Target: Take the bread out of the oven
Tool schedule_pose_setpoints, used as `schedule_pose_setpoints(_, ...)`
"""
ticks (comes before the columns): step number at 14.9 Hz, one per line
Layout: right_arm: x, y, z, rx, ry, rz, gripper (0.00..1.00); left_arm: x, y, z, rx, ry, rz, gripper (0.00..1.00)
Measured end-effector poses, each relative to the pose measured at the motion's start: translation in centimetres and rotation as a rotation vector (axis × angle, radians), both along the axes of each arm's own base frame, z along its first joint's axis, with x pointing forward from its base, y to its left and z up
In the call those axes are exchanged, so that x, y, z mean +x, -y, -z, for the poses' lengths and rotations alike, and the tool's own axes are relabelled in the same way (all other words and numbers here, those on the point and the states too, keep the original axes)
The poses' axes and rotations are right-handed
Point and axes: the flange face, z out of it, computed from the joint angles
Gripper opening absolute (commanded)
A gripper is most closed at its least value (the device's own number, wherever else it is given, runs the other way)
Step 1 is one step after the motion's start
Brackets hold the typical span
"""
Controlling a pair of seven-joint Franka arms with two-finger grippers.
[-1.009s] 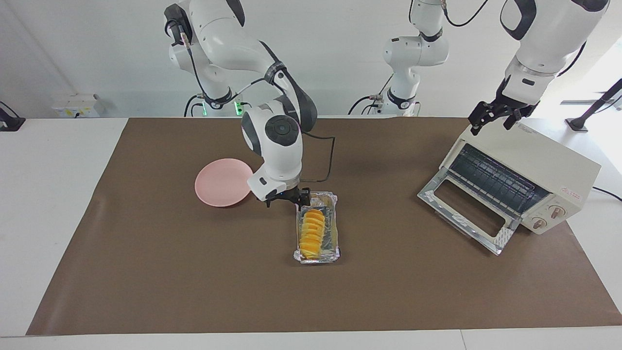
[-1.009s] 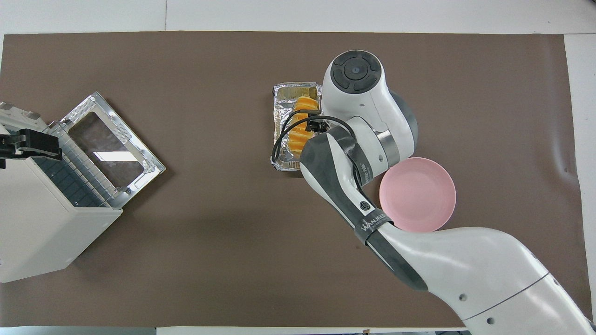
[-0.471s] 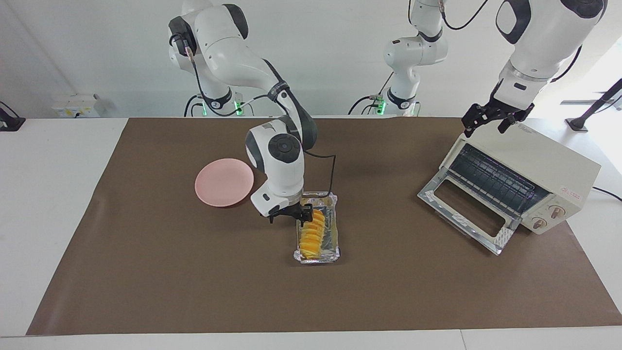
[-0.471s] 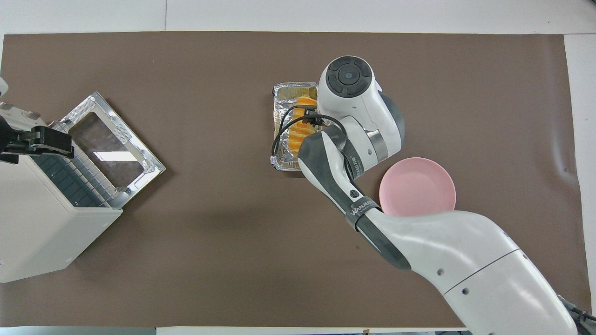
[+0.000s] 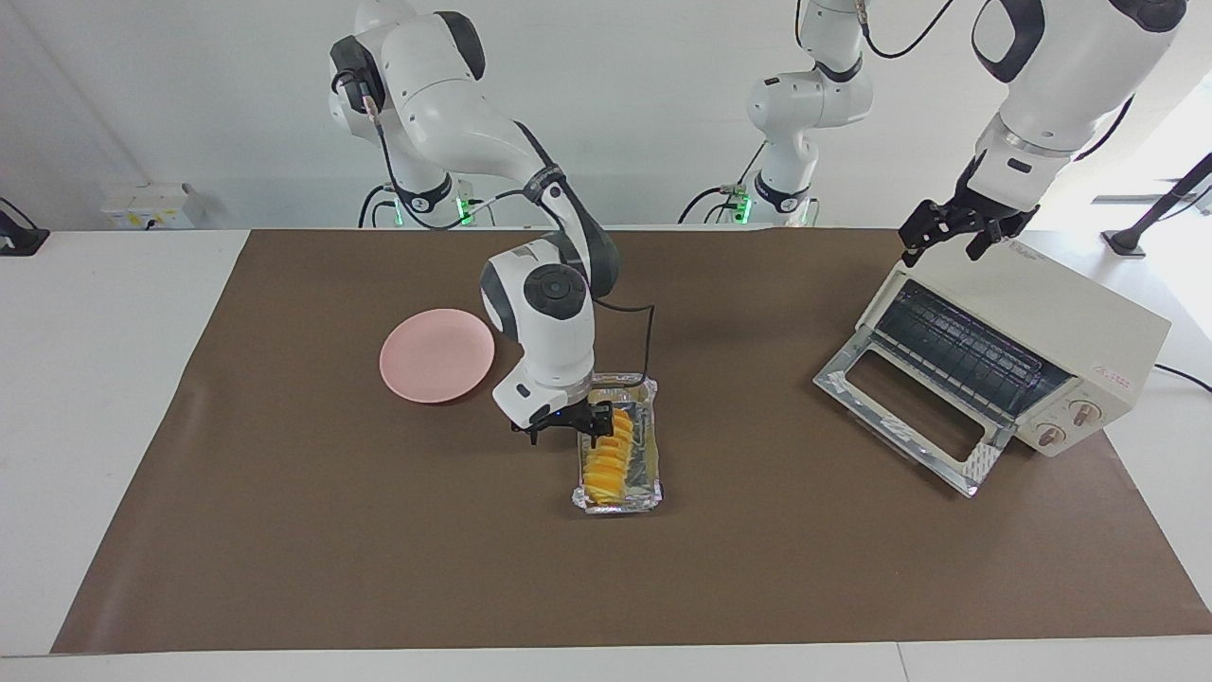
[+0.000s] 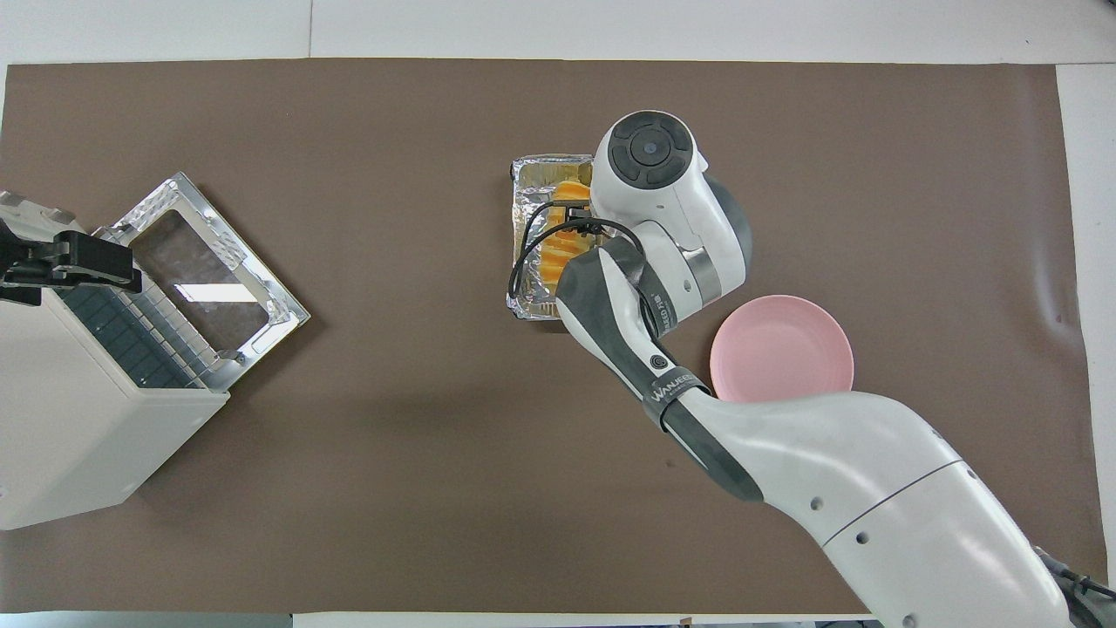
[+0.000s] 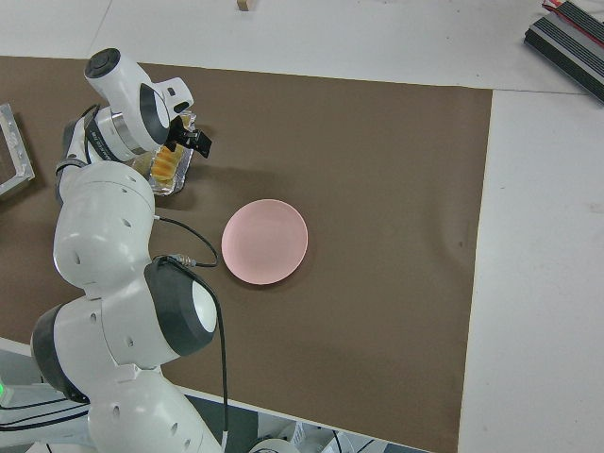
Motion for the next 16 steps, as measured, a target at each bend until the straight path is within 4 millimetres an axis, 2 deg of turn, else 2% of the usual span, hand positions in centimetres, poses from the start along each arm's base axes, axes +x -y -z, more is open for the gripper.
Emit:
schedule_pose_setpoints(3, -0.1, -0.2, 0.4, 0.004, 0.006, -0.015, 0.43, 0.0, 0.4, 0.0, -0.002, -0.001, 0.006, 1.0)
schedule_pose_setpoints(4, -0.2, -0.3, 0.7, 0.006, 0.009, -0.02, 0.38, -0.1, 0.5, 0.1, -0.002, -0.003, 0.009, 1.0)
schedule_pose_setpoints(5, -0.2, -0.3, 1.0, 0.01, 0.015, -0.023, 0.27, -0.1, 0.7, 0.2, -0.002, -0.005, 0.012, 1.0)
schedule_pose_setpoints(6, -0.3, -0.4, 1.3, 0.015, 0.022, -0.025, 0.09, -0.1, 0.8, 0.2, -0.002, -0.006, 0.014, 1.0)
schedule_pose_setpoints(7, -0.4, -0.4, 1.6, 0.017, 0.025, -0.027, 0.0, -0.1, 0.9, 0.2, -0.002, -0.006, 0.016, 1.0)
schedule_pose_setpoints(13, -0.4, -0.4, 1.4, 0.016, 0.025, -0.027, 0.0, -0.2, 1.3, 0.4, -0.002, -0.016, 0.023, 1.0)
schedule_pose_setpoints(16, -0.2, 0.1, 0.2, -0.01, -0.017, -0.015, 0.0, -0.3, 1.3, 0.5, -0.001, -0.025, 0.023, 1.0)
